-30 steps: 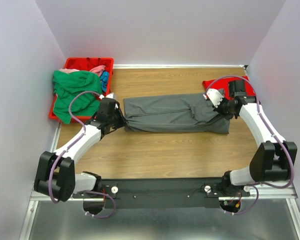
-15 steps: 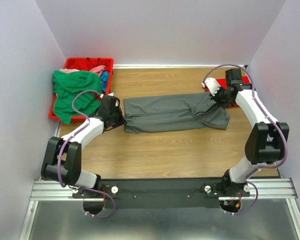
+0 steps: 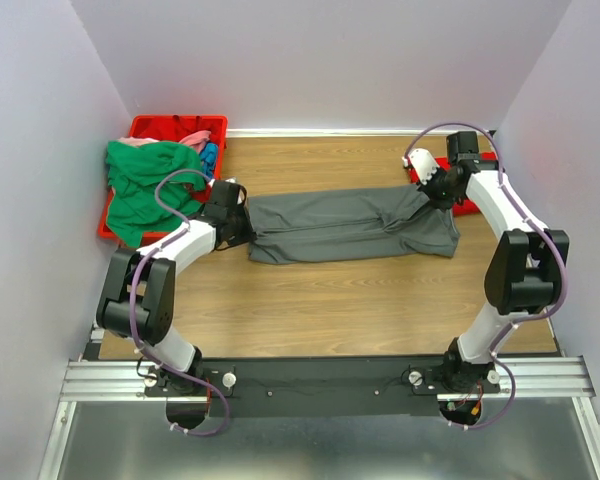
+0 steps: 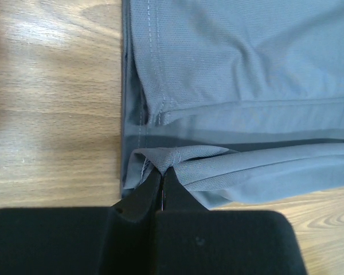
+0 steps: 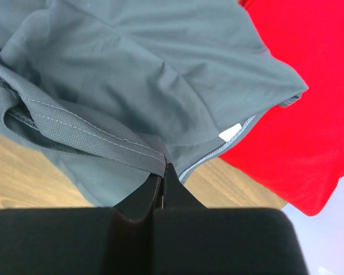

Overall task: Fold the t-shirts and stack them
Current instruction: Fold the tshirt

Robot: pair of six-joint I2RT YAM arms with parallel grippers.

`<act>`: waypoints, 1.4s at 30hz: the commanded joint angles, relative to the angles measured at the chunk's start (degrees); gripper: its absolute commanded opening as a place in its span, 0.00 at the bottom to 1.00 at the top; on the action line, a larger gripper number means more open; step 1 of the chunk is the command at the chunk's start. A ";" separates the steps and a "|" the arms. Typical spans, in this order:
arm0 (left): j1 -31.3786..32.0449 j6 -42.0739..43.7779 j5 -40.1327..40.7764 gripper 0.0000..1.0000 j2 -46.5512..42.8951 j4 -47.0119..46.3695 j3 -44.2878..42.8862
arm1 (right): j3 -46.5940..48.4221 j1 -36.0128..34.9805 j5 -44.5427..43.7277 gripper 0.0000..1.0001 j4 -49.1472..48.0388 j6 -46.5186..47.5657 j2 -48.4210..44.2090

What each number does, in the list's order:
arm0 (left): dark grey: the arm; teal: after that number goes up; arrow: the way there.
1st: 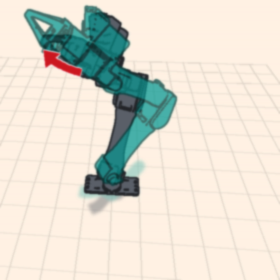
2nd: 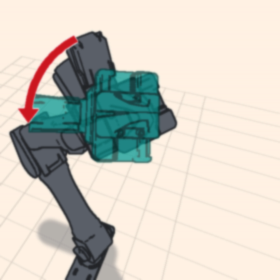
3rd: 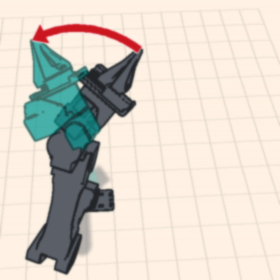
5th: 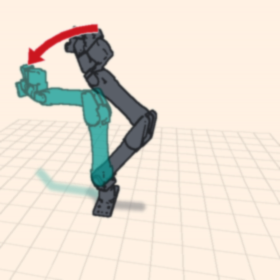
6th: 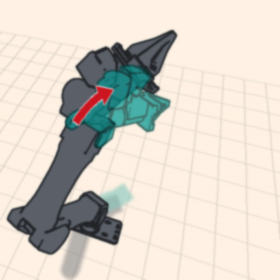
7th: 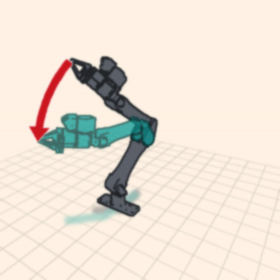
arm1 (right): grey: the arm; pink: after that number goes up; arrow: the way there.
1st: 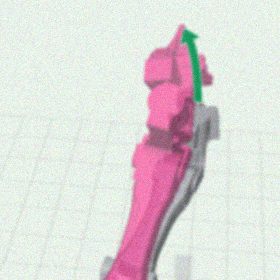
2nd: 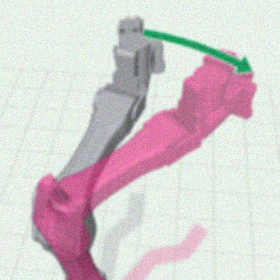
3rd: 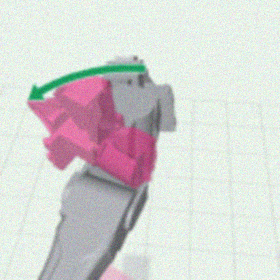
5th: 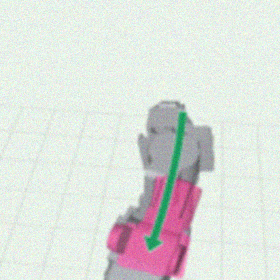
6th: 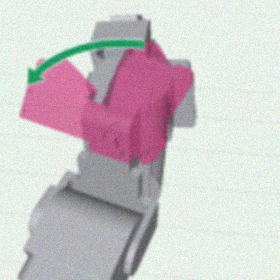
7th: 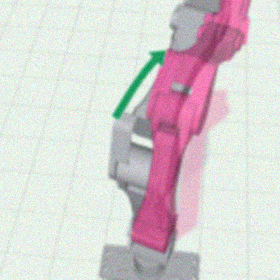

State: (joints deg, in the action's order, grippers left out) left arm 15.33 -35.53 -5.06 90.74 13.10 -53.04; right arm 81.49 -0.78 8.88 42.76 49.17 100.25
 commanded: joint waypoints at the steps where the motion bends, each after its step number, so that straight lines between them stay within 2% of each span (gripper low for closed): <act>1: -0.30 1.78 2.77 0.00 0.75 1.40 -1.63 | 2.96 -0.02 1.40 0.00 -1.98 -2.50 1.70; 30: -0.30 6.35 4.62 0.00 3.65 1.13 -3.92 | 8.33 -0.10 1.57 0.00 -2.95 -7.15 9.26; 42: -0.30 6.96 4.53 0.00 5.06 0.87 -4.27 | 10.61 -2.56 1.40 0.00 -3.12 -8.65 11.11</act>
State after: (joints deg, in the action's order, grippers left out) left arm 15.33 -29.76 -2.31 94.85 14.68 -55.90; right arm 90.08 -2.28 9.98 40.29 41.85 109.49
